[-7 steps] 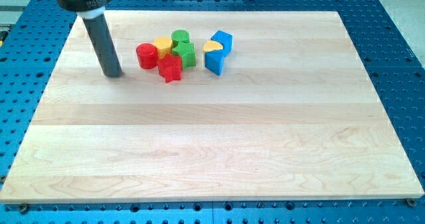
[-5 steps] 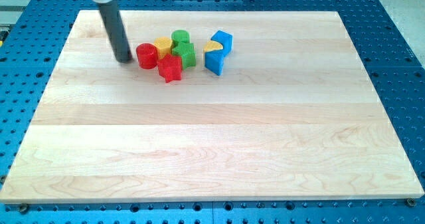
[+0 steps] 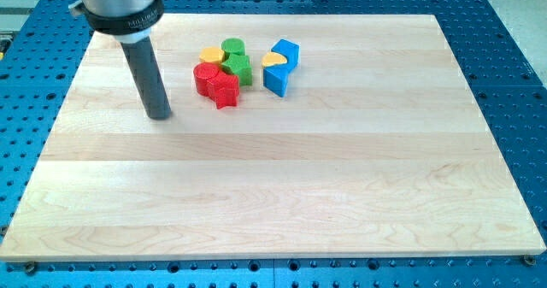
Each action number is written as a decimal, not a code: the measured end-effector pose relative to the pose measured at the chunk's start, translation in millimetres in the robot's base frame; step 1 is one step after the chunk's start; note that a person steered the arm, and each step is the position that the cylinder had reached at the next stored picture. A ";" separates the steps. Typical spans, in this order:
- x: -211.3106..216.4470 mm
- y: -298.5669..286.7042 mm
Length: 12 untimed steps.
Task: Push all the blocks to form a group
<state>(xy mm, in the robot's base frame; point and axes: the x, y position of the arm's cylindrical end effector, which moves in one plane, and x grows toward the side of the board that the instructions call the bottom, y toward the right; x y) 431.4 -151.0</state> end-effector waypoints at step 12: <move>-61.7 150.5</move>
<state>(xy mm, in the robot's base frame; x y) 369.8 -0.5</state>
